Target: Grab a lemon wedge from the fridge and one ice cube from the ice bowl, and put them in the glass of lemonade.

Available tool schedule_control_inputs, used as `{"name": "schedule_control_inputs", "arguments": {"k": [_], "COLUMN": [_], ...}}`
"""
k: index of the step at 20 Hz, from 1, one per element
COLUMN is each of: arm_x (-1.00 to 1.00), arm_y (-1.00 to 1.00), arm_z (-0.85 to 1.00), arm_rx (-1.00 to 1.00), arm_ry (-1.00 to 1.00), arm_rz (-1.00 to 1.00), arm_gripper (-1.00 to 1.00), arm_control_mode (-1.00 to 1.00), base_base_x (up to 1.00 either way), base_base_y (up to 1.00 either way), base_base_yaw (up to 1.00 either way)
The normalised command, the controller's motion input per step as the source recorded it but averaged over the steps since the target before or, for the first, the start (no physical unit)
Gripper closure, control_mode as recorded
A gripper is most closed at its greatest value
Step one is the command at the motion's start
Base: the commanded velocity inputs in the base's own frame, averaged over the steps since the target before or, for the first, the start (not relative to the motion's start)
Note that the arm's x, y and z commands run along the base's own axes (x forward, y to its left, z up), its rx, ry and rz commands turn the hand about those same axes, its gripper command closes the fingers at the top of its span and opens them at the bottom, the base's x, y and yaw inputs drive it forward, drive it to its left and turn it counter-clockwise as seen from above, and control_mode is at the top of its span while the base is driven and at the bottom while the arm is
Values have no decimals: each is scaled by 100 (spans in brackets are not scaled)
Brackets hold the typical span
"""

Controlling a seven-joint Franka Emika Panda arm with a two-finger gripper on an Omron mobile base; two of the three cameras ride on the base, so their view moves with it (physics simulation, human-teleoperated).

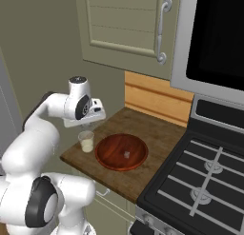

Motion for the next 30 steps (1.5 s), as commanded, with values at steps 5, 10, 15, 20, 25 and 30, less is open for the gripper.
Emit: {"name": "schedule_control_inputs", "arguments": {"k": [5, 10, 15, 20, 25, 30], "arm_x": [4, 16, 1, 0, 14, 7], "arm_y": [14, 9, 0, 0, 0, 0], "arm_z": [0, -8, -53, -16, 5, 4], "arm_rx": [0, 0, 0, 0, -1, 0], "arm_ry": [-5, 0, 0, -3, 3, 1], "arm_rz": [0, 0, 0, 0, 0, 0], "arm_gripper": [100, 100, 100, 100, 100, 100], "arm_control_mode": [-100, -100, -100, -100, -100, -100], "base_base_x": [0, 0, 0, 0, 0, 0], "base_base_y": [0, 0, 0, 0, 0, 0], "base_base_yaw": [0, 0, 0, 0, 0, 0]}}
